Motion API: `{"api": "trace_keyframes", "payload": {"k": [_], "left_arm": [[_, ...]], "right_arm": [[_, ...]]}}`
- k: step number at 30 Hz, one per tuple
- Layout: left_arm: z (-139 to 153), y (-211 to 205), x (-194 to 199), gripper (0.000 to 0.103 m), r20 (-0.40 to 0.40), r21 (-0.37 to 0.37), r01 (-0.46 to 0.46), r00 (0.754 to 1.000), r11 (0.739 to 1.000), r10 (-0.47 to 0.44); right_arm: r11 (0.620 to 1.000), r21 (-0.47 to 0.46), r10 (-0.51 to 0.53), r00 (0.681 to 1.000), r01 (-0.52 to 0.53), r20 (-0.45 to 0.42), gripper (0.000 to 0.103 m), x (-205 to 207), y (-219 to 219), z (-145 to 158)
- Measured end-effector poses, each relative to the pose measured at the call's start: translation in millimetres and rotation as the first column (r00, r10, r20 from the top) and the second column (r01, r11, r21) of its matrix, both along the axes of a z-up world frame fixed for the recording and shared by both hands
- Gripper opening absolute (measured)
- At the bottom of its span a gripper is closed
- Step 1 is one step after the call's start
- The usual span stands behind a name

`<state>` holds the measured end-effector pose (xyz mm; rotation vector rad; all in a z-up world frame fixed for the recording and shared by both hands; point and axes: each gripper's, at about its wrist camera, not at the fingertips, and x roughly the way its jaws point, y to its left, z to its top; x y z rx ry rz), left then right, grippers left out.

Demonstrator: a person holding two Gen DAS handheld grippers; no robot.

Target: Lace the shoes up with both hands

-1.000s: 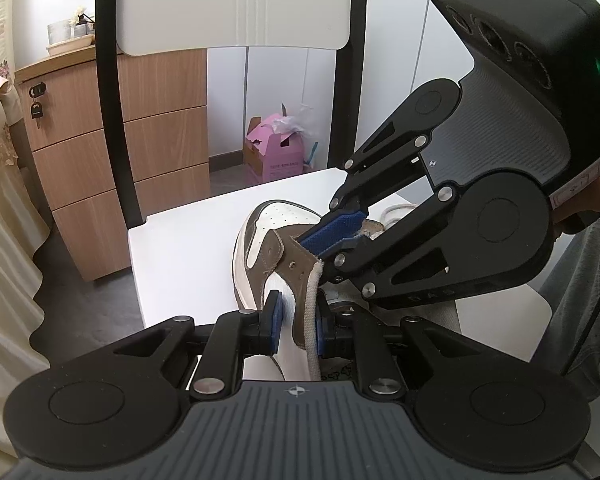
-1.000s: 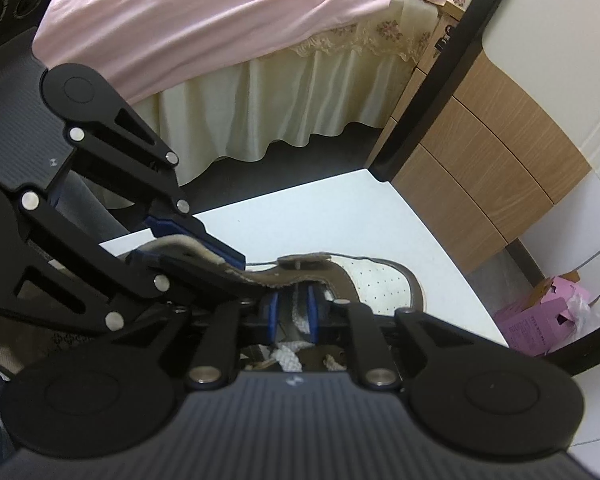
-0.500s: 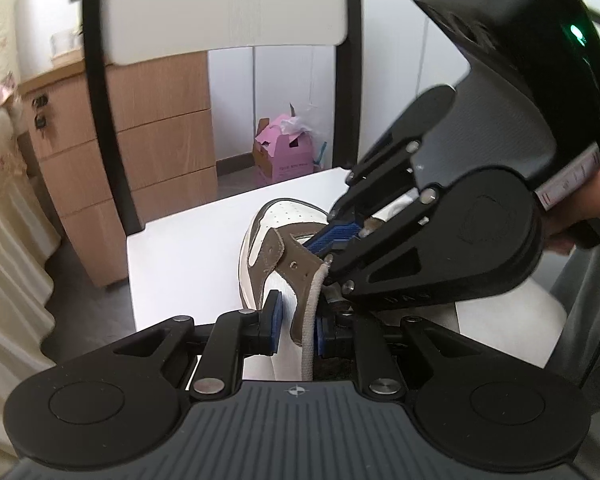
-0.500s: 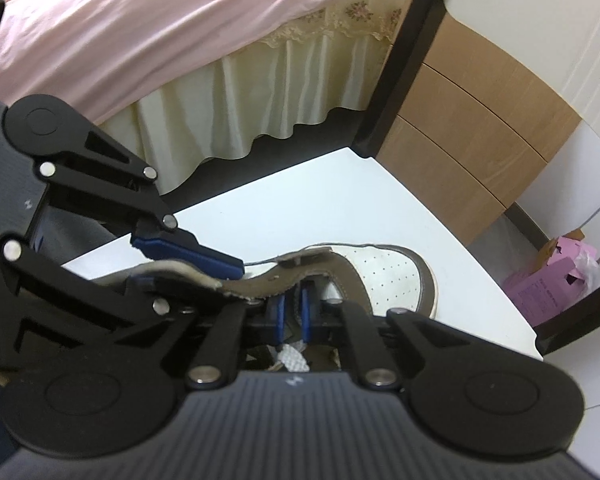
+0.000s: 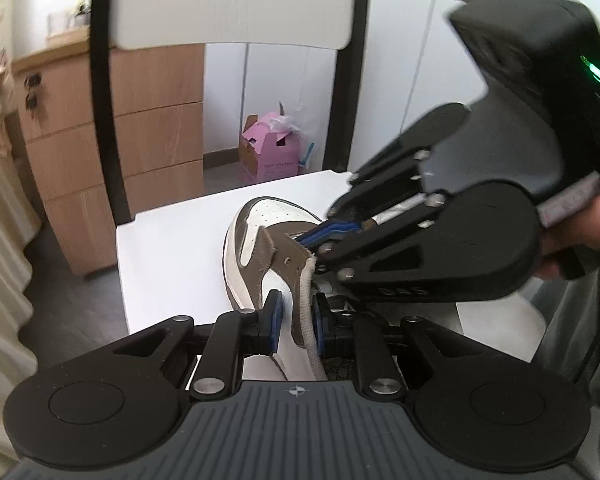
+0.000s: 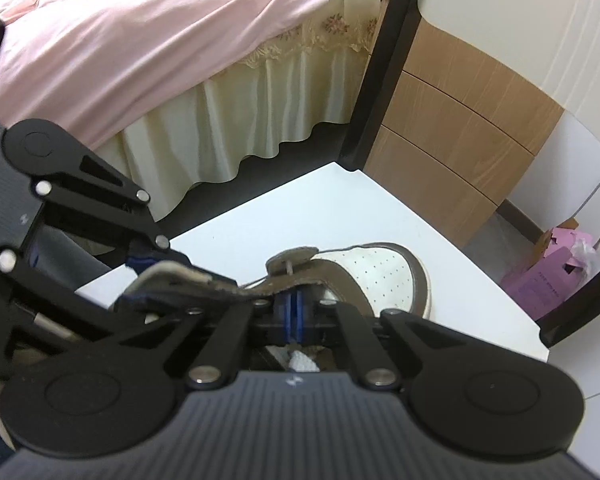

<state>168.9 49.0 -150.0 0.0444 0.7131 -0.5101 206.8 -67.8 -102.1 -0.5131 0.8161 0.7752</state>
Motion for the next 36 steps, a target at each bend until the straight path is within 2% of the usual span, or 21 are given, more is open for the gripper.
{"api": "trace_keyframes", "payload": {"k": [2, 4, 5, 7, 10, 19, 21, 24, 29, 35, 36], "left_arm": [[-1, 1, 0, 0.019, 0.003, -0.013, -0.007, 1.0, 1.0, 0.007], [-2, 2, -1, 0.019, 0.005, -0.024, -0.014, 1.0, 1.0, 0.014], [-2, 2, -1, 0.019, 0.006, -0.027, -0.015, 1.0, 1.0, 0.015], [-3, 3, -1, 0.019, 0.007, -0.034, -0.016, 1.0, 0.999, 0.017], [-3, 5, 0, 0.019, 0.01, -0.036, -0.007, 1.0, 0.999, 0.007], [-4, 4, 2, 0.019, 0.008, -0.04, -0.003, 1.0, 0.999, 0.003], [-5, 6, 3, 0.019, -0.002, -0.056, -0.009, 1.0, 0.998, 0.008], [-5, 9, 5, 0.019, -0.015, -0.078, -0.02, 1.0, 0.997, 0.019], [-5, 15, 8, 0.02, -0.049, -0.126, -0.052, 0.998, 0.991, 0.046], [-6, 11, 6, 0.021, -0.012, -0.115, -0.066, 0.998, 0.991, 0.065], [-8, 11, 7, 0.021, -0.005, -0.118, -0.072, 0.997, 0.99, 0.072]], "right_arm": [[1.0, -0.009, 0.012, 1.0, -0.011, 0.016, 0.006, -4, -3, 5], [1.0, -0.012, 0.007, 0.999, -0.006, 0.035, 0.02, -6, -8, 11], [1.0, 0.004, -0.005, 0.999, 0.005, 0.039, 0.021, -6, -12, 16], [0.997, 0.066, -0.04, 0.999, 0.037, 0.036, 0.021, -4, -22, 27], [0.985, 0.159, -0.068, 0.997, 0.07, -0.021, 0.02, 7, -32, 33], [0.987, 0.157, -0.013, 0.996, 0.026, -0.085, 0.015, 31, -25, 25], [0.988, 0.15, -0.018, 0.995, 0.033, -0.097, 0.015, 32, -26, 25], [0.991, 0.136, 0.031, 0.993, -0.016, -0.111, 0.015, 26, -27, 27], [0.994, 0.048, 0.107, 0.989, -0.103, -0.097, 0.016, 16, -19, 21], [0.991, -0.016, 0.128, 0.988, -0.129, -0.083, 0.014, 14, -3, 8], [0.993, -0.019, 0.118, 0.989, -0.121, -0.087, 0.009, 15, -1, 5]]}}
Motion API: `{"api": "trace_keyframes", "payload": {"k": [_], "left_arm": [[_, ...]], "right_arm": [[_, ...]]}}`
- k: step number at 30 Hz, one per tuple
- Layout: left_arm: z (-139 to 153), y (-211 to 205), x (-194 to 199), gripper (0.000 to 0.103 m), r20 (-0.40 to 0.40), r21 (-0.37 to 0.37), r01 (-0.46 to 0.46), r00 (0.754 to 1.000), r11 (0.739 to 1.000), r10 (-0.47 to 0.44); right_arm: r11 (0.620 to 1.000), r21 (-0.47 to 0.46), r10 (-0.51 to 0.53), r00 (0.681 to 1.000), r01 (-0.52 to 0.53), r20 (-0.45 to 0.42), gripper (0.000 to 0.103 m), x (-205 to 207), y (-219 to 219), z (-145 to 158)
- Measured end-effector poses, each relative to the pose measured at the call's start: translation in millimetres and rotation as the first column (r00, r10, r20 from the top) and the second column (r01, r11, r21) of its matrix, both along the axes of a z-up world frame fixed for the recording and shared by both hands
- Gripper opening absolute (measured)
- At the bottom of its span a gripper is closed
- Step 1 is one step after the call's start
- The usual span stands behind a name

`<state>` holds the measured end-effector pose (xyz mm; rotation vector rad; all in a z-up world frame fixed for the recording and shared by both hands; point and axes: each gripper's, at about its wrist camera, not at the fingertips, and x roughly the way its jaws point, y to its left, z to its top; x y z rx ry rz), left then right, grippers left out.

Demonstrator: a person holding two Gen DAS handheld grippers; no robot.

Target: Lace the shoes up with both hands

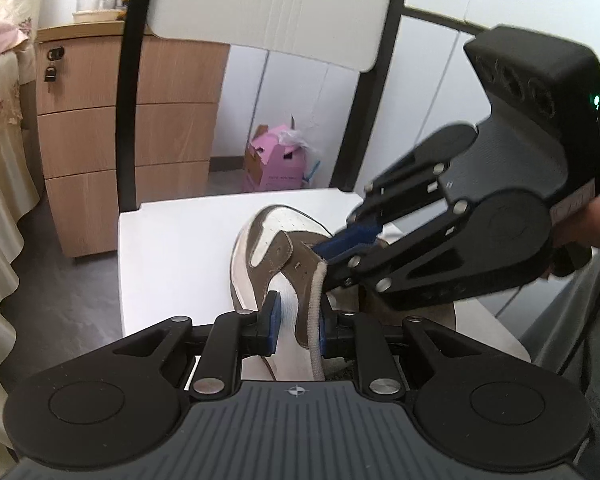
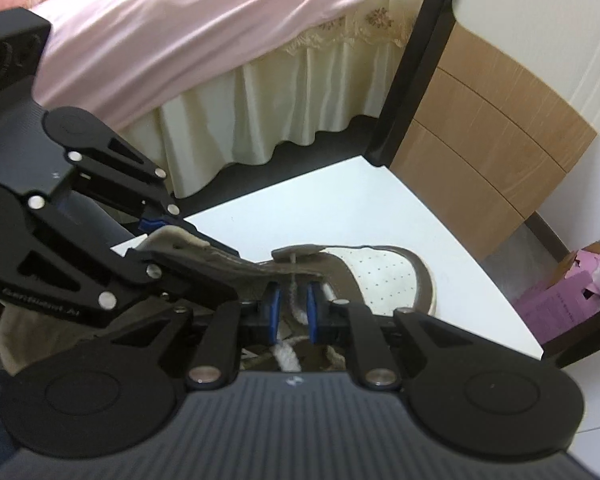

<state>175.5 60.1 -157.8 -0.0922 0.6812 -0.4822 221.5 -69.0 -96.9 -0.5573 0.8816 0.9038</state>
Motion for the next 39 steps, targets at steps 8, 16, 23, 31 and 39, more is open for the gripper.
{"api": "trace_keyframes", "payload": {"k": [8, 16, 23, 31, 39], "left_arm": [[-5, -12, -1, 0.022, 0.05, 0.115, 0.036, 0.998, 0.993, -0.042], [-4, -12, -1, 0.021, 0.052, 0.144, 0.077, 0.995, 0.987, -0.085], [-3, -13, -3, 0.021, 0.047, 0.14, 0.069, 0.996, 0.988, -0.076], [-3, -13, -1, 0.022, 0.047, 0.145, 0.07, 0.996, 0.987, -0.078], [-4, -12, 0, 0.022, 0.044, 0.14, 0.075, 0.996, 0.987, -0.082]], "right_arm": [[0.996, 0.021, -0.088, 0.996, 0.088, -0.001, 0.002, 0, 2, -8], [0.996, 0.056, -0.071, 0.995, 0.067, 0.064, 0.002, -9, 4, -4], [0.997, 0.049, -0.055, 0.997, 0.053, 0.053, 0.004, -9, -4, 7], [0.981, 0.171, -0.101, 0.994, 0.095, 0.03, 0.004, 1, -20, 23], [0.988, 0.148, -0.046, 0.999, 0.044, 0.004, 0.004, 9, -7, 15]]}}
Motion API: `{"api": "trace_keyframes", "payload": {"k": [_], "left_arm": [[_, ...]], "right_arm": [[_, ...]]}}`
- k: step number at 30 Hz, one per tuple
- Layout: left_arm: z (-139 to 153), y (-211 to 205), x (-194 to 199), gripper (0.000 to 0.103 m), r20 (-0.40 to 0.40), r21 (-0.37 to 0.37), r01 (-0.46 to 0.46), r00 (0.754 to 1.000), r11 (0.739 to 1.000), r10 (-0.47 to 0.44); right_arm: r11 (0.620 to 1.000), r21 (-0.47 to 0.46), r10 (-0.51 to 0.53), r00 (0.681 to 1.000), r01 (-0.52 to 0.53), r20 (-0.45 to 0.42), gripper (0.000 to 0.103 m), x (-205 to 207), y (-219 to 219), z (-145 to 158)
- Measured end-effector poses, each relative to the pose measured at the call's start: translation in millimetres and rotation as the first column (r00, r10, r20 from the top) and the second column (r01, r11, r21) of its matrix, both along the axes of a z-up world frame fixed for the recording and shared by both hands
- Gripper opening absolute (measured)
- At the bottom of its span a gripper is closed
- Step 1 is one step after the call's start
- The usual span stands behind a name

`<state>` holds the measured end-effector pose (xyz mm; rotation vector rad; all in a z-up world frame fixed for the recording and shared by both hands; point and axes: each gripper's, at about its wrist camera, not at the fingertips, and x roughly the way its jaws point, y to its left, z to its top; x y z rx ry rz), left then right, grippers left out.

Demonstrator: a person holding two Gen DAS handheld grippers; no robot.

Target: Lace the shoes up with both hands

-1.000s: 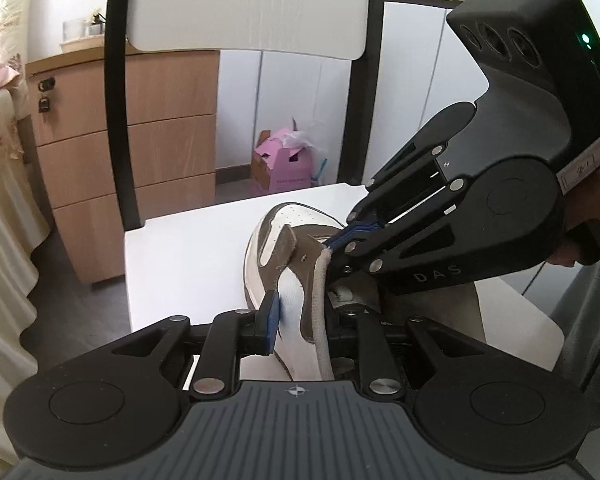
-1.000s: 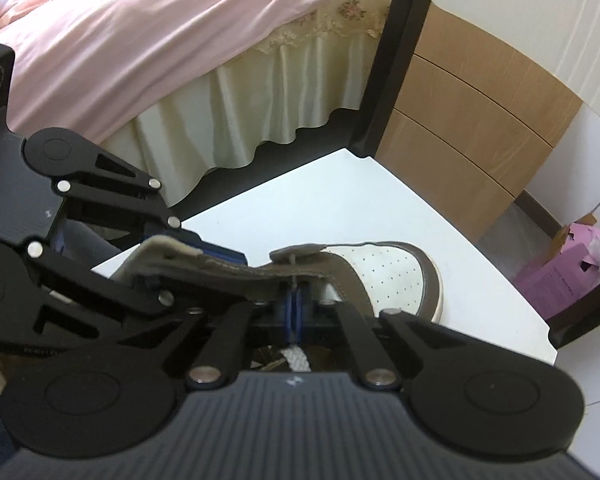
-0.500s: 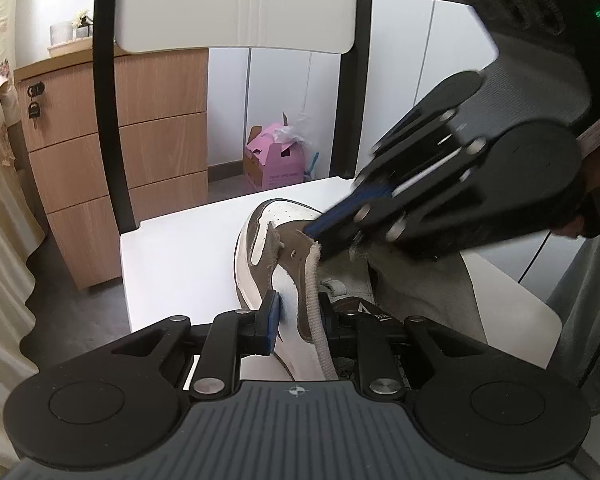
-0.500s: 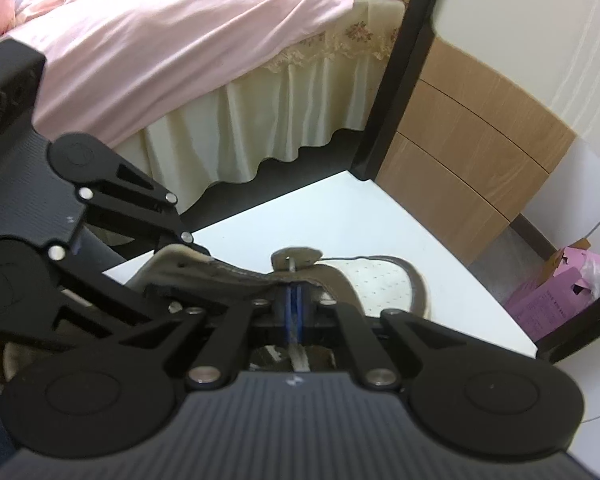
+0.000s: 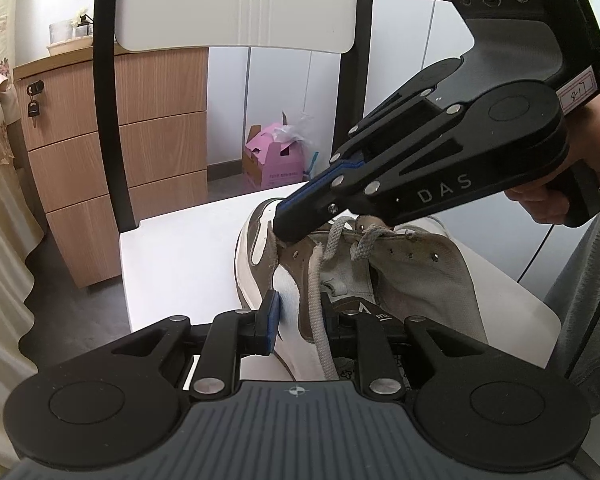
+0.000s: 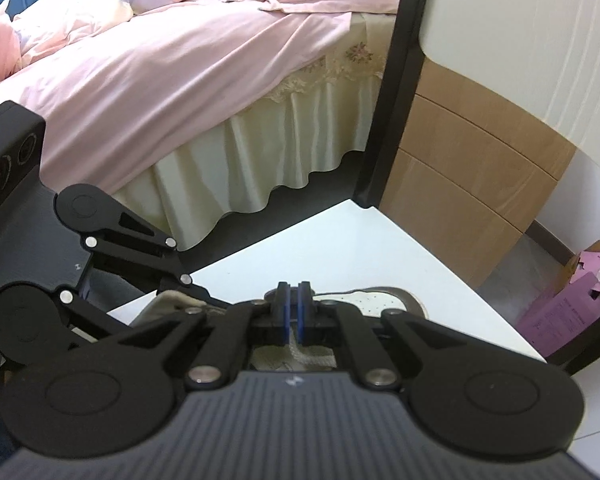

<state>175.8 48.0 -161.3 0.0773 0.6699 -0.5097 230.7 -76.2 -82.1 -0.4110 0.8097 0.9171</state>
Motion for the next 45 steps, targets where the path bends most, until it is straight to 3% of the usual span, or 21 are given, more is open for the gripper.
{"api": "trace_keyframes", "payload": {"k": [11, 14, 22, 26, 28, 30, 33, 35, 37, 39, 41, 43, 45], "left_arm": [[-1, 2, 0, 0.022, 0.003, -0.007, 0.004, 1.0, 1.0, -0.004], [-1, 2, 0, 0.023, 0.005, -0.003, 0.007, 1.0, 1.0, -0.007], [0, 2, 0, 0.023, 0.003, -0.001, 0.01, 1.0, 1.0, -0.01], [0, 1, -1, 0.023, 0.006, 0.0, 0.012, 1.0, 1.0, -0.012], [0, 1, -1, 0.023, 0.006, -0.003, 0.014, 1.0, 1.0, -0.014], [0, 2, -1, 0.023, 0.005, -0.005, 0.015, 1.0, 1.0, -0.015], [0, 3, 0, 0.023, 0.0, -0.015, 0.014, 1.0, 1.0, -0.014], [0, 3, 0, 0.023, 0.001, -0.014, 0.014, 1.0, 1.0, -0.014], [0, 4, 0, 0.023, -0.001, -0.02, 0.01, 1.0, 1.0, -0.01], [-1, 4, 0, 0.023, -0.002, -0.022, 0.01, 1.0, 1.0, -0.01], [0, 4, 1, 0.023, -0.002, -0.021, 0.011, 1.0, 1.0, -0.011], [-1, 3, 2, 0.023, -0.003, -0.02, 0.011, 1.0, 1.0, -0.011], [-1, 3, 2, 0.023, -0.002, -0.019, 0.012, 1.0, 1.0, -0.012]], "right_arm": [[0.999, -0.023, 0.044, 0.999, -0.044, -0.003, 0.006, 0, 6, -5], [0.995, -0.07, 0.072, 0.996, -0.068, 0.06, 0.017, -6, 11, -7], [0.995, -0.076, 0.069, 0.997, -0.066, 0.039, 0.016, -2, 12, -10], [0.996, -0.069, 0.053, 0.999, -0.053, 0.001, 0.009, 2, 14, -10], [0.998, -0.05, 0.033, 0.999, -0.033, 0.0, 0.002, 2, 15, -8], [1.0, -0.018, 0.011, 1.0, -0.011, 0.006, 0.002, 1, 15, -5], [0.994, 0.101, -0.041, 0.999, 0.041, -0.002, 0.0, 6, 8, 5], [0.973, 0.21, -0.094, 0.996, 0.093, -0.009, 0.0, 11, -2, 16], [0.954, 0.261, -0.142, 0.989, 0.146, -0.035, 0.001, 17, -13, 22], [0.955, 0.244, -0.161, 0.986, 0.169, -0.05, 0.005, 21, -20, 21], [0.978, 0.164, -0.125, 0.991, 0.131, -0.047, 0.008, 18, -19, 14], [0.99, 0.111, -0.08, 0.995, 0.086, -0.059, 0.031, 12, -16, 7], [0.996, 0.079, -0.041, 0.997, 0.046, -0.065, 0.035, 6, -11, 1]]}}
